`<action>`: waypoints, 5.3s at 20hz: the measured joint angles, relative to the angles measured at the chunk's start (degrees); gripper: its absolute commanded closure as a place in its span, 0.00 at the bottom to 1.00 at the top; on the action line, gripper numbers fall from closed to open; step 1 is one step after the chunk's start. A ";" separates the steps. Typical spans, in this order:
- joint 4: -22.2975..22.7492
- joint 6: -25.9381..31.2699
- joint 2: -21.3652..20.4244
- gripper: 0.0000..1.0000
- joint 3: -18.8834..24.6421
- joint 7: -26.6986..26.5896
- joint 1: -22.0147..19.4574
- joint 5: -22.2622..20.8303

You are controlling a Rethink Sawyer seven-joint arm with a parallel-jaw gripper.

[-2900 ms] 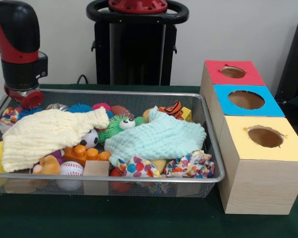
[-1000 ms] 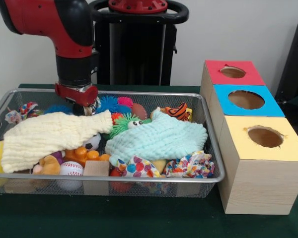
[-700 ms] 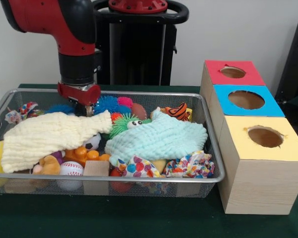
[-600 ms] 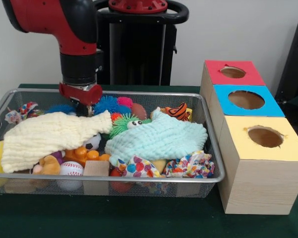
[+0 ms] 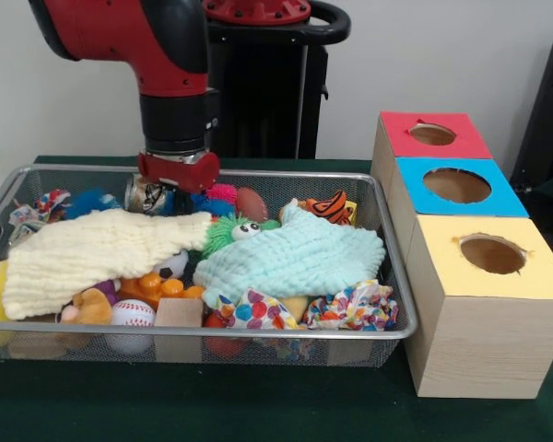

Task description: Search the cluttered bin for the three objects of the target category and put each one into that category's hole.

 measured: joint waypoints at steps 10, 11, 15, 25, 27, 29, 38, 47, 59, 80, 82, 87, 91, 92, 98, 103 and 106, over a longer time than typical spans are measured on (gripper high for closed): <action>0.60 1.14 -2.81 1.00 0.02 0.00 4.56 2.09; 0.61 1.34 -3.08 1.00 0.02 0.00 4.64 2.29; 0.44 3.39 -3.83 1.00 0.01 0.00 4.66 2.52; -2.54 18.10 -3.40 1.00 1.67 0.00 1.39 2.49; -2.75 18.52 -3.40 1.00 2.22 0.00 0.47 2.49; -3.28 18.57 -3.40 1.00 2.46 0.00 -0.53 2.48; -5.12 18.74 -3.39 1.00 2.48 0.00 -0.56 2.47; -7.30 20.06 -3.39 1.00 2.48 0.00 -0.56 2.46; -7.87 20.06 -3.37 1.00 2.48 0.00 -1.81 2.44; -11.04 20.07 -3.13 0.00 2.49 0.00 -3.16 2.41; -11.26 20.07 -3.11 0.00 2.48 0.00 -3.16 2.41; -12.67 21.23 -2.99 0.00 2.47 0.00 -3.10 2.40; -14.91 23.78 -2.75 0.00 2.44 0.00 -2.54 2.40; -15.33 24.19 -2.65 0.00 2.44 0.00 -2.42 2.40; -17.72 25.04 -1.27 0.00 2.45 0.00 -2.18 2.40; -18.07 25.03 -0.51 0.00 2.49 0.00 -2.72 2.40; -18.07 25.04 -0.32 0.00 2.52 0.00 -3.38 2.40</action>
